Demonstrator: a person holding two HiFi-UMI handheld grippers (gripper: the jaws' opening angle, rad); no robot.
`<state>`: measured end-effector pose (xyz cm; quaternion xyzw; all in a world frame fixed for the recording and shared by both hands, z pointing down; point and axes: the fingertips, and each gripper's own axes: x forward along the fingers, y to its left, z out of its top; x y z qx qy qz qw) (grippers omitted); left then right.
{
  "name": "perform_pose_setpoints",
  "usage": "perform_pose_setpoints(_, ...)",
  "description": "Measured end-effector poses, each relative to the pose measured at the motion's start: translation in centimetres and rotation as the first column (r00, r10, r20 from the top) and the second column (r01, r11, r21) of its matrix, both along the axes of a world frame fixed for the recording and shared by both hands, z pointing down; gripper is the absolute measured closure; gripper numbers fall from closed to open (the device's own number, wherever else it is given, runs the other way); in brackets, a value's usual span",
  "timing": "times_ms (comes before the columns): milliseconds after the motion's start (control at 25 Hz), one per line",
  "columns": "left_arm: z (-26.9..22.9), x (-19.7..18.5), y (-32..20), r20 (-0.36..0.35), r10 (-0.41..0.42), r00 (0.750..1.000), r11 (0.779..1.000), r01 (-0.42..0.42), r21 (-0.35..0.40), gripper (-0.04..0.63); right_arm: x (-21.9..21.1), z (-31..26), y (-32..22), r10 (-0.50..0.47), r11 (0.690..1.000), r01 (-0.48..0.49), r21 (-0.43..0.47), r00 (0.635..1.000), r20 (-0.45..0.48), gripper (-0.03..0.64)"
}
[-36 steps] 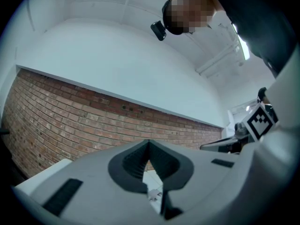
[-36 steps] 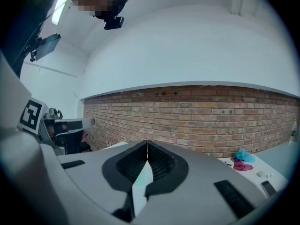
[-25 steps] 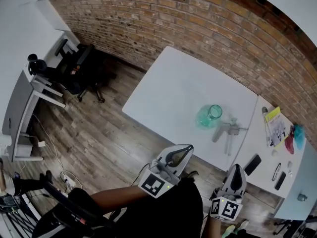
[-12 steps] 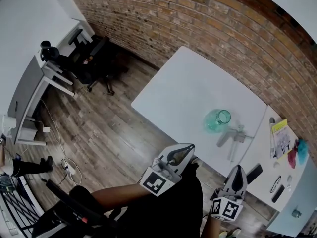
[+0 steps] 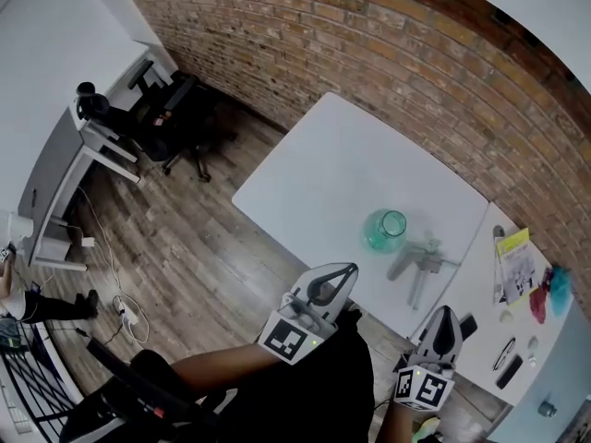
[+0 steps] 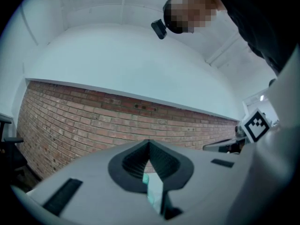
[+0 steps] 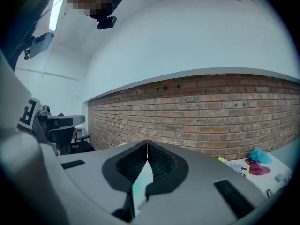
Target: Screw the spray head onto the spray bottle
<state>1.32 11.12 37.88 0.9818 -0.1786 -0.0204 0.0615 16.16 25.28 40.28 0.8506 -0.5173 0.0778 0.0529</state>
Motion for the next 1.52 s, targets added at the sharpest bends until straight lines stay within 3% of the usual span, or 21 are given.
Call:
perform_pose_setpoints(720,-0.3,11.6,3.7,0.024,0.004,1.0,0.998,-0.006,0.055,0.594,11.0,1.9,1.9,-0.044,0.999,0.043,0.024,0.998,0.047,0.608)
perform_pose_setpoints(960,-0.5,12.2,3.2,0.034,0.001,0.999,0.998,-0.002,0.055,0.594,11.7,4.0,1.0,-0.035,0.999,0.037,-0.011,0.99,0.14,0.607)
perform_pose_setpoints(1320,-0.7,13.1,-0.7,0.009,0.056,0.998,0.997,-0.057,0.059,0.594,12.1,5.0,-2.4,0.04,0.996,-0.027,-0.083,0.986,0.159,0.607)
perform_pose_setpoints(1520,-1.2,13.8,-2.5,-0.008,0.097,0.995,0.993,-0.096,0.069,0.594,12.1,6.7,-4.4,0.056,0.985,-0.03,-0.172,0.988,0.147,0.607)
